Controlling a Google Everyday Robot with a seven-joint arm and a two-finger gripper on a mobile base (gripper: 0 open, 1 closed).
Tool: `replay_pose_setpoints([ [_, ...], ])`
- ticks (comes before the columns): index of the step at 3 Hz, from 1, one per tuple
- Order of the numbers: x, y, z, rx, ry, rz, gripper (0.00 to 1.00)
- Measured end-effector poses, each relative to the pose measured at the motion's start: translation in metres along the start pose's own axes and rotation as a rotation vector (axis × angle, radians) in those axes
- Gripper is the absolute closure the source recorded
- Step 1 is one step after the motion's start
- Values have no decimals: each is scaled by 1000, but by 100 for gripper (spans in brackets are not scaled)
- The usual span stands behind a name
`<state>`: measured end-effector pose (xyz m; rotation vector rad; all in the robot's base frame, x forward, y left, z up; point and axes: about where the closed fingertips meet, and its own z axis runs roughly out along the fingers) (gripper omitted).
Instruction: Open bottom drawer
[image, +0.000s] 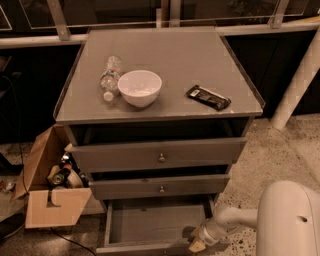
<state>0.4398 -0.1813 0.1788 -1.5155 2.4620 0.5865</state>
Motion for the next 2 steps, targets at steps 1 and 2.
replay_pose_setpoints([
  [1, -1, 0, 0, 0, 0, 0, 100],
  [2, 16, 25, -1, -14, 16, 44, 100],
])
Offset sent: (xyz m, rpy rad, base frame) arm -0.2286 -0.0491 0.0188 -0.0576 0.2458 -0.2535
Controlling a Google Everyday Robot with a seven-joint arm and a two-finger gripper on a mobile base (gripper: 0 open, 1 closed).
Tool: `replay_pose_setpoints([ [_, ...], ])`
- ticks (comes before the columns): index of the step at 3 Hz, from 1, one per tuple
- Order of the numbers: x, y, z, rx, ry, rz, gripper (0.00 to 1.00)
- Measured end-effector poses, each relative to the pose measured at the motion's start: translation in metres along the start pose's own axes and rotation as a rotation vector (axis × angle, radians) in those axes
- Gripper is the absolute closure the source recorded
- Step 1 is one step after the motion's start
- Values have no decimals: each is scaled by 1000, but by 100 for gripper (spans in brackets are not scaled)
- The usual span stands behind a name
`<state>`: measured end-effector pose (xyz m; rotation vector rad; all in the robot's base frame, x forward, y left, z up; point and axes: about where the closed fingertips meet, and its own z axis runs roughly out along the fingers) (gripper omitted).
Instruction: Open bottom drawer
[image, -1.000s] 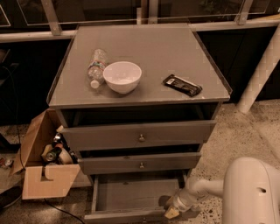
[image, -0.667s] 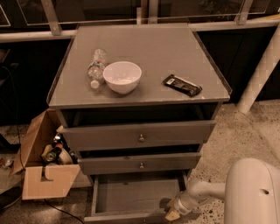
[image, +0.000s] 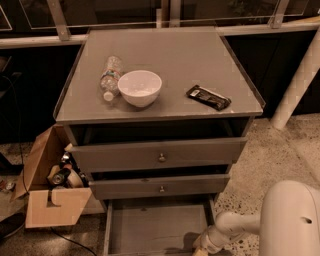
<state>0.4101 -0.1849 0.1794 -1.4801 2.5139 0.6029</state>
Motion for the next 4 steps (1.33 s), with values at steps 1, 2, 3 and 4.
replay_pose_setpoints([
  [1, 3, 3, 0, -4, 1, 6, 100],
  [2, 10, 13, 1, -12, 3, 25, 100],
  [3, 14, 11, -5, 10, -6, 57, 100],
  [4, 20, 20, -6, 8, -4, 72, 100],
])
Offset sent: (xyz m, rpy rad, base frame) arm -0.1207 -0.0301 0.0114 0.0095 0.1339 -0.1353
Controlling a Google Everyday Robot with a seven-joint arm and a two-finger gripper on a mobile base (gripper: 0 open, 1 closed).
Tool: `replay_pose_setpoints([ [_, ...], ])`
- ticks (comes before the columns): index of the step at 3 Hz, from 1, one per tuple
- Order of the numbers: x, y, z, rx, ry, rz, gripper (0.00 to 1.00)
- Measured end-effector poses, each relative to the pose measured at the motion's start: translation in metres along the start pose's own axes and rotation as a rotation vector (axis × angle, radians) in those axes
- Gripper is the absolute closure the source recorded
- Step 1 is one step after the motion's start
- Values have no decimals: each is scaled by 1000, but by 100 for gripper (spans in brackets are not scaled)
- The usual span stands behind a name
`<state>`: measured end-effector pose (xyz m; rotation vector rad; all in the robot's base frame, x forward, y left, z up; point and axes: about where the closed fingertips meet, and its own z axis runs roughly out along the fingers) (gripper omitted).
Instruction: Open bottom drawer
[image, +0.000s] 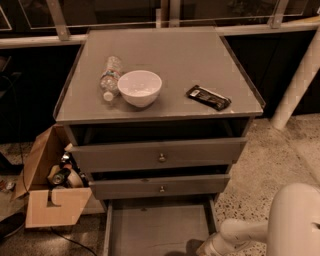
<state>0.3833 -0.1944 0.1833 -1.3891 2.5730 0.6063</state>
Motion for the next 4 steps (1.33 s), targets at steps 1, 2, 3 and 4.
replay_pose_setpoints([
  [1, 0, 0, 0, 0, 0, 0, 88],
  [2, 0, 0, 0, 0, 0, 0, 65],
  [3, 0, 0, 0, 0, 0, 0, 42],
  [4, 0, 0, 0, 0, 0, 0, 18],
])
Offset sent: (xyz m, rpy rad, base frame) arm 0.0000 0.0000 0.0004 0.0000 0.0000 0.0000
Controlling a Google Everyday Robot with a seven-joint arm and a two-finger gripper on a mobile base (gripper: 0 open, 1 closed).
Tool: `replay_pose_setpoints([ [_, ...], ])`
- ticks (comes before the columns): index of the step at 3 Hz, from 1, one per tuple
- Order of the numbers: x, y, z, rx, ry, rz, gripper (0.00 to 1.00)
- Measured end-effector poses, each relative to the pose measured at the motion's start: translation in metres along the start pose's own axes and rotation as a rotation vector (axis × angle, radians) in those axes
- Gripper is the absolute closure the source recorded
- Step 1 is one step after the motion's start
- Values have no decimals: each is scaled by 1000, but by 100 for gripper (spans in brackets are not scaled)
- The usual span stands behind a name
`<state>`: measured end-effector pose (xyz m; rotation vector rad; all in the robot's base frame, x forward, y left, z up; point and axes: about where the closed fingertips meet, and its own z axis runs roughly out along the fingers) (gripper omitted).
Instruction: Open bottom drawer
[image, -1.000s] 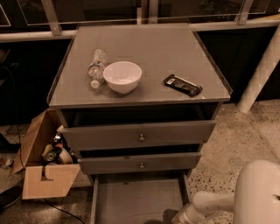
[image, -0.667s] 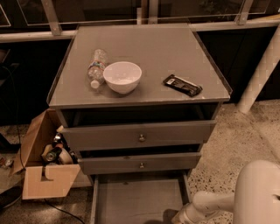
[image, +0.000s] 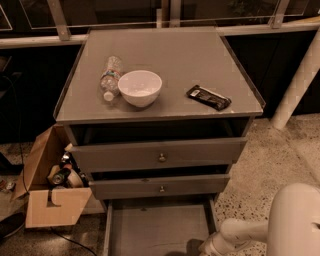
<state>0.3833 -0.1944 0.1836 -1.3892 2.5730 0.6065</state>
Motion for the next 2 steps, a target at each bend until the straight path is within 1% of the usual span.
replay_pose_setpoints([
  [1, 0, 0, 0, 0, 0, 0, 0],
  [2, 0, 0, 0, 0, 0, 0, 0],
])
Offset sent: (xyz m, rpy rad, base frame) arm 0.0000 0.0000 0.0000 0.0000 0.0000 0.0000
